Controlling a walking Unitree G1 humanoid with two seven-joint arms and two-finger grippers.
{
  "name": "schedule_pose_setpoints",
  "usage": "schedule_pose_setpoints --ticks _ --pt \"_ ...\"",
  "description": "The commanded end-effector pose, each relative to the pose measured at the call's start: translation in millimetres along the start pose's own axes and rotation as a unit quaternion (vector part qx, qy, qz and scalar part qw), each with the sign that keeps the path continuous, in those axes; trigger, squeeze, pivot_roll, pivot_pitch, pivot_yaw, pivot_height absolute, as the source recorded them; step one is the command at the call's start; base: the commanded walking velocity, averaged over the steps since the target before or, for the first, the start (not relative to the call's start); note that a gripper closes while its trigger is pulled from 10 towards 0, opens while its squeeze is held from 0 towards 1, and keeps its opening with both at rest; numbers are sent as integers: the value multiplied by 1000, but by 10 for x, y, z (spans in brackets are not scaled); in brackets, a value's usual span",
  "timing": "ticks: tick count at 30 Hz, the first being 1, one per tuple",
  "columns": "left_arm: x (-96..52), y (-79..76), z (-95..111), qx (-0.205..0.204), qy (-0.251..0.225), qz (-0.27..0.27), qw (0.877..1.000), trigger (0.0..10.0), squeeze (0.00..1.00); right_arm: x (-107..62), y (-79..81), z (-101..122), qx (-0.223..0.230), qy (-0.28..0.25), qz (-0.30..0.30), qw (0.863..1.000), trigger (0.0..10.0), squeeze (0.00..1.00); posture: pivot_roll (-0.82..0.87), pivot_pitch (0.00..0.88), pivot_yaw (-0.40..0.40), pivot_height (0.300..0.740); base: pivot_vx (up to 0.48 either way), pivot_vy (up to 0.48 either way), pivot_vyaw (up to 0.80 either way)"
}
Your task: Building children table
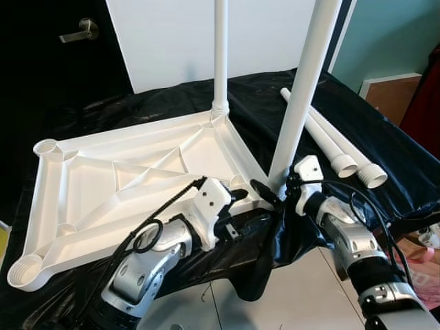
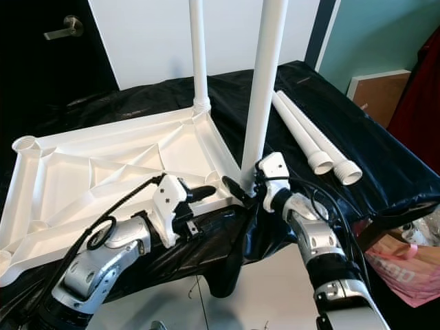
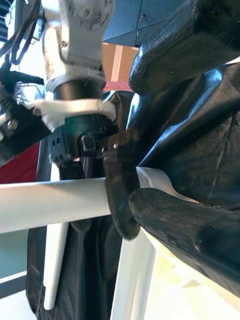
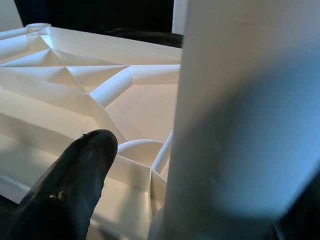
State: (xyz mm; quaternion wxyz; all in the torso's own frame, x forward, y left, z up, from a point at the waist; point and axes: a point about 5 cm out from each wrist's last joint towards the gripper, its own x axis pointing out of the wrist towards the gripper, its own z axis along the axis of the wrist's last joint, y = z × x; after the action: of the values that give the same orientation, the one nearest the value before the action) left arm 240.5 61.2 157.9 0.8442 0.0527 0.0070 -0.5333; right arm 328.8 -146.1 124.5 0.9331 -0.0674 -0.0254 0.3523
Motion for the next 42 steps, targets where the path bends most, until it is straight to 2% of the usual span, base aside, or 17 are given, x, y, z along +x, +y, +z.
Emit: schedule_pose_setpoints --ticks 1,2,3,4,9,10,11,12,18,23,30,35,40,42 --pt "14 -46 29 3 -2 -38 999 10000 0 16 11 -27 -7 10 13 1000 7333 0 -34 0 9 740 0 0 0" --pt "12 -48 32 3 -2 -37 999 10000 0 38 4 -32 -10 14 15 1000 1255 0 -29 0 5 740 0 0 0" --pt "12 -48 32 3 -2 -37 999 10000 0 38 4 -32 -10 14 15 1000 1255 0 -29 0 5 740 0 0 0" --pt "11 -50 33 3 -3 -36 999 10000 0 49 -4 -40 -10 17 18 1000 0 0 -26 0 2 740 0 0 0" --pt "12 -50 36 2 -4 -33 999 10000 0 33 -20 -90 -12 31 21 999 0 0 -24 0 -5 740 0 0 0" --pt "16 -52 36 2 -4 -34 999 10000 0 28 -33 -110 -9 35 21 999 2353 0 -23 0 -10 740 0 0 0" --pt "16 -52 36 2 -4 -34 999 10000 0 28 -33 -110 -9 35 21 999 2353 0 -23 0 -10 740 0 0 0" --pt "27 -64 39 1 -5 -35 999 10000 0 11 -52 -143 -2 39 20 999 10000 0 -23 0 -14 740 0 0 0" --pt "25 -63 35 0 -5 -36 999 10000 0 1 -64 -169 4 37 12 999 10000 0 -31 0 -12 740 0 0 0" --pt "24 -84 25 0 -4 -37 999 10000 0 2 -33 -190 31 25 -15 999 10000 0 -29 0 -14 740 0 0 0" --pt "-4 -83 17 -3 -3 -32 999 10000 0 5 24 -171 51 -2 -74 996 10000 0 -30 4 -15 740 0 0 0" --pt "3 -87 13 -5 -4 -31 999 10000 0 -3 65 -163 48 -17 -120 991 10000 0 -35 4 -14 740 0 0 0" --pt "13 -76 15 -4 -5 -30 1000 10000 0 -30 88 -192 53 -16 -180 982 10000 0 -37 0 -17 740 0 0 0" --pt "13 -76 15 -4 -5 -30 1000 10000 0 -30 88 -192 53 -16 -180 982 10000 0 -37 0 -17 740 0 0 0"
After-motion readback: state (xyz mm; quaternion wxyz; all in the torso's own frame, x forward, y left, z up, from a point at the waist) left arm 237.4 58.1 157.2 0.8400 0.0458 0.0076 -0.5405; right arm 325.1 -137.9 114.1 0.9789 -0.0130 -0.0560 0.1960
